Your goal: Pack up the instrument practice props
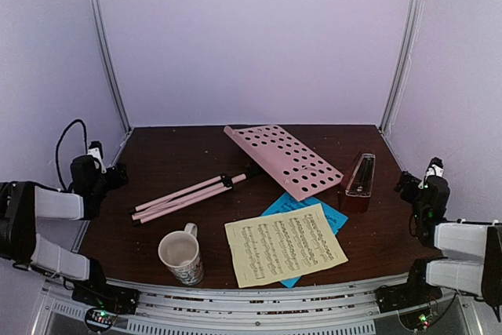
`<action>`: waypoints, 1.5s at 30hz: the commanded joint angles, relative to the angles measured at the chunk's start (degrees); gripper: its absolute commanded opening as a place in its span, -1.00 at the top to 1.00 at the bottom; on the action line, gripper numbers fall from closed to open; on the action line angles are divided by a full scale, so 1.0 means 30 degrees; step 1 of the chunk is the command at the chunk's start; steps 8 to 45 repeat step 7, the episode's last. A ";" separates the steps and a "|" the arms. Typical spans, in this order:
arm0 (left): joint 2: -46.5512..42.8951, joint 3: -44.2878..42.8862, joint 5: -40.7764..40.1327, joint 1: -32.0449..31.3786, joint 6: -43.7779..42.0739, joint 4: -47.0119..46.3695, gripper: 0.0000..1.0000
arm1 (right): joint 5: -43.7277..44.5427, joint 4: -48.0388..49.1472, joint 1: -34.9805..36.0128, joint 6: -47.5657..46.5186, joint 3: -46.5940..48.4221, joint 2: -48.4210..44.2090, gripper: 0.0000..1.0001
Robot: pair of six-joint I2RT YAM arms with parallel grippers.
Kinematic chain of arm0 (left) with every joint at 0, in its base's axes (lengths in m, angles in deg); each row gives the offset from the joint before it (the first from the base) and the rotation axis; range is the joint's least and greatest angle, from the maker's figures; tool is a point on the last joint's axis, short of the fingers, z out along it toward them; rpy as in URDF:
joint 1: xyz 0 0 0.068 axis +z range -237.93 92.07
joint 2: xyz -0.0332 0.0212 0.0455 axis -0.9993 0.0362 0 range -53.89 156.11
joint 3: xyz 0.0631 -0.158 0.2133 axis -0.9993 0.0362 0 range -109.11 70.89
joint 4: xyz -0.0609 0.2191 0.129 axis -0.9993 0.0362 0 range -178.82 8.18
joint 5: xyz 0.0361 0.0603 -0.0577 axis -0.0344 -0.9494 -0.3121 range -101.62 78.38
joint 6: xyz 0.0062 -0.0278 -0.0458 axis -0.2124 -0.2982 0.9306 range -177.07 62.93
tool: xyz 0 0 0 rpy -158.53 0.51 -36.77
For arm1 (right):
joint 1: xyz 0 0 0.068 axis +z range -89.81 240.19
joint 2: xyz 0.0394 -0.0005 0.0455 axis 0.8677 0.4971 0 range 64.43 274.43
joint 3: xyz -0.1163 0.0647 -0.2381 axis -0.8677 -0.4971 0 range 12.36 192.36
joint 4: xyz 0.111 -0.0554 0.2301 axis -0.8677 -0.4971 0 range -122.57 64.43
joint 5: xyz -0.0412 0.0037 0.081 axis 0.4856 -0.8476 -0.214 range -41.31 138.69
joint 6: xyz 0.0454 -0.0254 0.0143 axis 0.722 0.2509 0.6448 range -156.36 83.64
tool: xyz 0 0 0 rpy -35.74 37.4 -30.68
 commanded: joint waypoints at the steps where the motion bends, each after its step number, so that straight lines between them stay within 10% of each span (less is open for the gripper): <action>1: 0.1573 0.0768 0.1319 -0.0139 -0.2212 -0.6276 -0.96 | -0.1425 0.6218 0.0368 -0.1551 0.0249 0.2046 -1.00; 45: 0.2378 0.1150 0.0871 -0.0272 -0.2184 -0.8060 -0.96 | -0.1721 0.9269 0.0686 -0.1532 -0.0240 0.4469 -1.00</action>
